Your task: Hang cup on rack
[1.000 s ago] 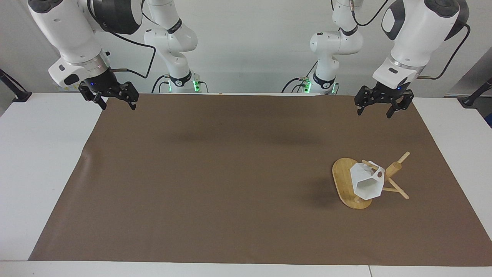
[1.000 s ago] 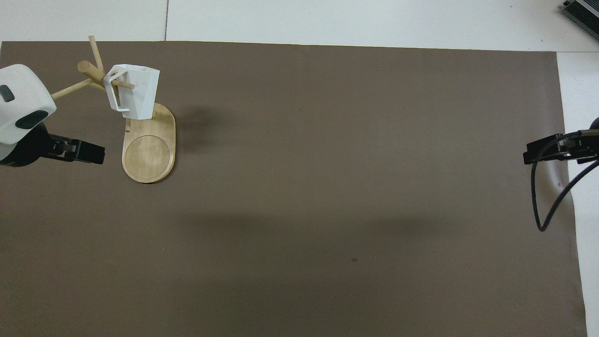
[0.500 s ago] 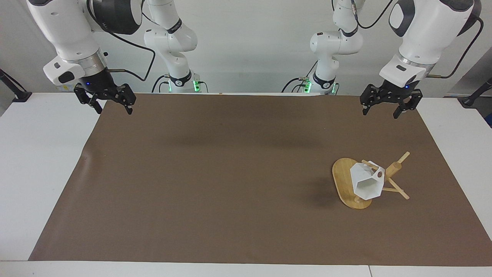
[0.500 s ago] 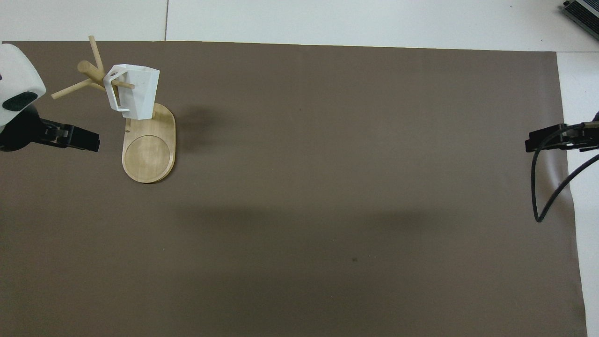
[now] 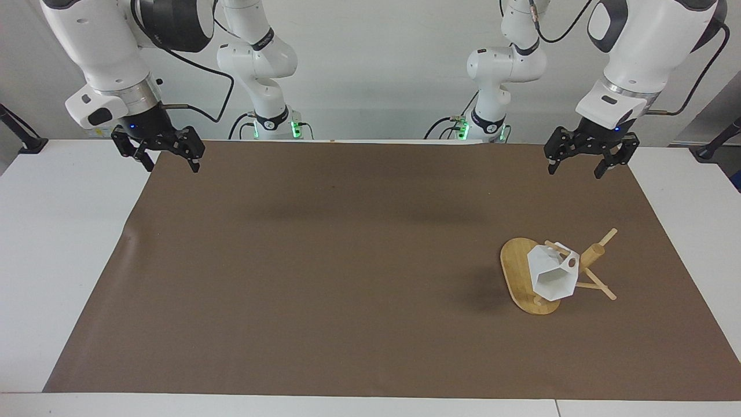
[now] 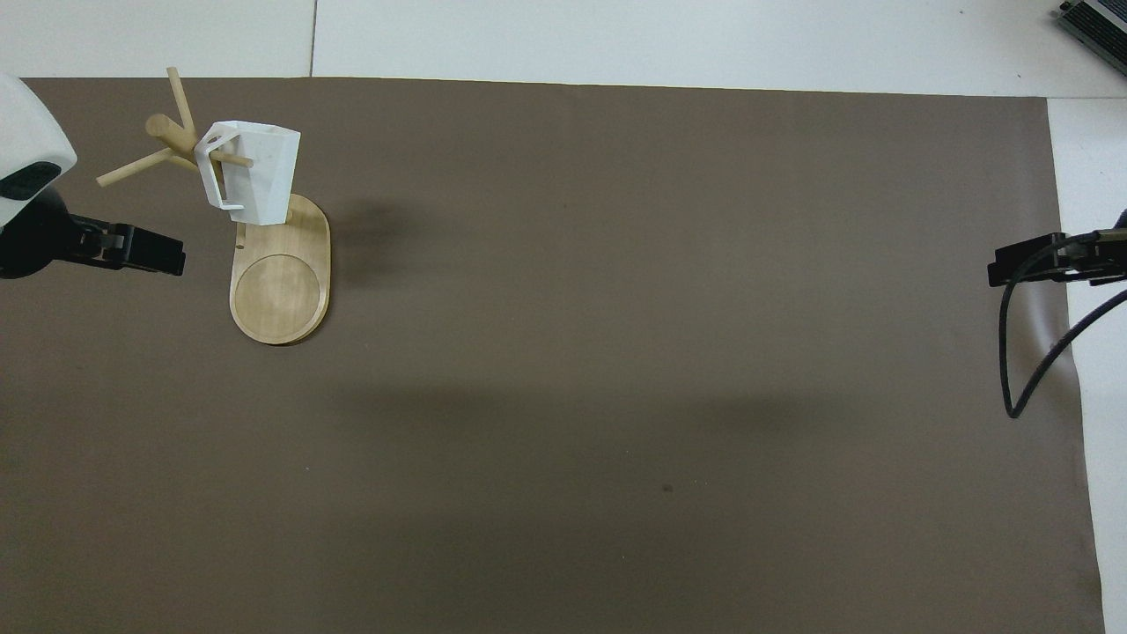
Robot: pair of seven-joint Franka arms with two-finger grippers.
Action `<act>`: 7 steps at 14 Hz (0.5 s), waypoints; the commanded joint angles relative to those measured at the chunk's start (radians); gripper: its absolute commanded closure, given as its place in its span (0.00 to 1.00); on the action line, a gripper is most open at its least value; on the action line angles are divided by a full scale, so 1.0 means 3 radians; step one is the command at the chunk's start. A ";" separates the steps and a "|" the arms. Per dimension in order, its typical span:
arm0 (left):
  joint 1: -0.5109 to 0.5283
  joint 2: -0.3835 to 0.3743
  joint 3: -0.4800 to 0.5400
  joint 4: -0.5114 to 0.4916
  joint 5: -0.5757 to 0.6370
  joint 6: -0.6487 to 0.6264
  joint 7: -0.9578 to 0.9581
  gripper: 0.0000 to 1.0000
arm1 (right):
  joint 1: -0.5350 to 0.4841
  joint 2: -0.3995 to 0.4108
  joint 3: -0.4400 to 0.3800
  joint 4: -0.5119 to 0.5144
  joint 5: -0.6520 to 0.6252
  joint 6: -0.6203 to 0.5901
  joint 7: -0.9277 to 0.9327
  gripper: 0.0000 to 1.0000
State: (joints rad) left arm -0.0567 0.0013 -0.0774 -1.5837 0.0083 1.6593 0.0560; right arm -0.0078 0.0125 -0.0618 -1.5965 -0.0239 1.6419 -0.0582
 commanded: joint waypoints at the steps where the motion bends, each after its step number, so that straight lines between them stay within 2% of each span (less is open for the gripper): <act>1: 0.0081 -0.0025 -0.0013 0.0002 -0.0033 -0.0075 -0.0043 0.00 | -0.0025 -0.0047 0.0006 -0.0068 -0.0002 0.0044 0.0005 0.00; 7: 0.0107 -0.0168 -0.0018 0.0007 -0.0023 -0.0336 -0.0125 0.00 | -0.0025 -0.0042 0.0006 -0.0068 -0.0002 0.0060 -0.0021 0.00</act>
State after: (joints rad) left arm -0.0337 -0.0245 -0.0762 -1.5811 0.0083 1.6016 0.0438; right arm -0.0078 0.0125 -0.0618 -1.5965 -0.0239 1.6419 -0.0582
